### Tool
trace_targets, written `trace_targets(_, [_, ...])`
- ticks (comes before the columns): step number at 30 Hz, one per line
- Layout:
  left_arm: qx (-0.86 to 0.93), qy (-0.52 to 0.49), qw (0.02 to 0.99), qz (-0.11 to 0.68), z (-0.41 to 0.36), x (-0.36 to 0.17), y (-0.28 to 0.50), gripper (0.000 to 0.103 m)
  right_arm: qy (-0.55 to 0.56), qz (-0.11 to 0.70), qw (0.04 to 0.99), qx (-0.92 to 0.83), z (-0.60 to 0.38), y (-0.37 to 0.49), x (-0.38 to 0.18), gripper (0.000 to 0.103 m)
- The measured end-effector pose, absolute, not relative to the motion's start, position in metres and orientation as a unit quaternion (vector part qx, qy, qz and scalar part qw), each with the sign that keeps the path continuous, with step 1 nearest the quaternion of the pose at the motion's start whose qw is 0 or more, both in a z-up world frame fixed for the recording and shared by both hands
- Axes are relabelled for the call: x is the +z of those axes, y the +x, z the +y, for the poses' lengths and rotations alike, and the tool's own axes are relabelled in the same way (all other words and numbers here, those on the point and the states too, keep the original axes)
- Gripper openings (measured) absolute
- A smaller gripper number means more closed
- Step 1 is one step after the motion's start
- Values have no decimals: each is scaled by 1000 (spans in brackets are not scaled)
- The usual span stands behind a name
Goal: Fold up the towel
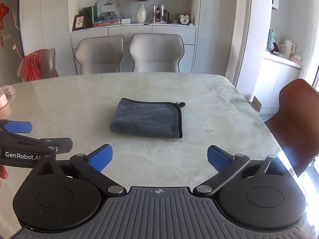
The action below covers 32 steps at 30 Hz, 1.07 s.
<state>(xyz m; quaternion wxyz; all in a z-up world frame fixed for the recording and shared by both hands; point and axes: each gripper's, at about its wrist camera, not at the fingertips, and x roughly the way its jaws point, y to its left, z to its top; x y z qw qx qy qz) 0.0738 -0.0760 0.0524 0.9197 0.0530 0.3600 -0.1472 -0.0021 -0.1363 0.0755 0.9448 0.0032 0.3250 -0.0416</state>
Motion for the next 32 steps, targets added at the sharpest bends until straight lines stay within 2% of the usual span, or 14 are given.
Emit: trace_targets(32, [-157,45,914,370,-79,54,71,103,7,335,941,-47,-146,-6,72,102])
